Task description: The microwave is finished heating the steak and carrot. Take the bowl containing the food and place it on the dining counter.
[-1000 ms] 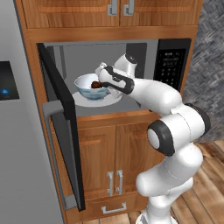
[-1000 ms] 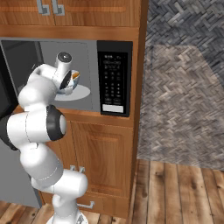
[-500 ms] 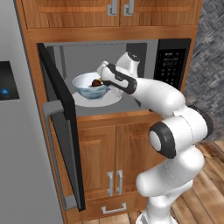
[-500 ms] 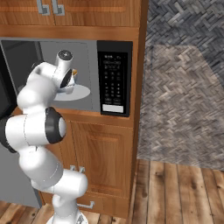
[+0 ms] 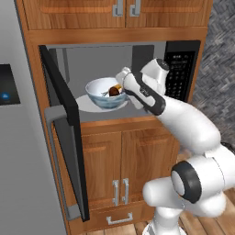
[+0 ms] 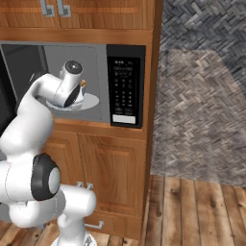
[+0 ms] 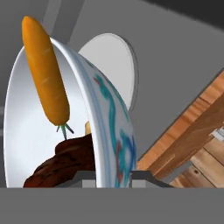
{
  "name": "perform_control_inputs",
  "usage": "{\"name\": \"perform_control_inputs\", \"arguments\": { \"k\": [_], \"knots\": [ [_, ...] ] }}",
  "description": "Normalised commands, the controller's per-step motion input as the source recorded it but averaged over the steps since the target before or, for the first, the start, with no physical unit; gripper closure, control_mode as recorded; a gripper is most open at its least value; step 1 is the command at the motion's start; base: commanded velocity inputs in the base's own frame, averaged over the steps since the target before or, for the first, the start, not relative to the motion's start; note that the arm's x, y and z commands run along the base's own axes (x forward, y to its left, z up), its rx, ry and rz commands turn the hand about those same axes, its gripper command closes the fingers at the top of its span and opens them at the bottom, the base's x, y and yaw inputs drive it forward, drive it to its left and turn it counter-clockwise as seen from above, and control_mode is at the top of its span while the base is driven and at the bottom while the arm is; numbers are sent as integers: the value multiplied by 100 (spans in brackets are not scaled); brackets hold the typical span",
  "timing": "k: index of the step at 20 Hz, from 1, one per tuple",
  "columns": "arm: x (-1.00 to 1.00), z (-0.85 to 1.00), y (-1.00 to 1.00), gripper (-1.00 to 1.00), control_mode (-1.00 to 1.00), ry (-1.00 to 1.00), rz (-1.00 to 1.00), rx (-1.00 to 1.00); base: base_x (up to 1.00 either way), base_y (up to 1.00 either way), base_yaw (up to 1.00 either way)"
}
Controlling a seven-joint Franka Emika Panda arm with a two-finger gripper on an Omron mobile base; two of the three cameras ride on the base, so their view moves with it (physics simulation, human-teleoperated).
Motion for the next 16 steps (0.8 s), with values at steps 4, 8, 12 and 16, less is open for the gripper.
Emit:
{"name": "perform_control_inputs", "arguments": {
  "k": [4,8,12,16],
  "knots": [
    [-100,74,-53,100,-100,0,0,7,0,0,0],
    [-100,98,-42,100,-100,8,-1,5,0,0,0],
    [-100,82,-40,100,-100,4,0,1,0,0,0],
    [-100,4,-31,100,-100,-6,0,-3,0,0,0]
  ]
}}
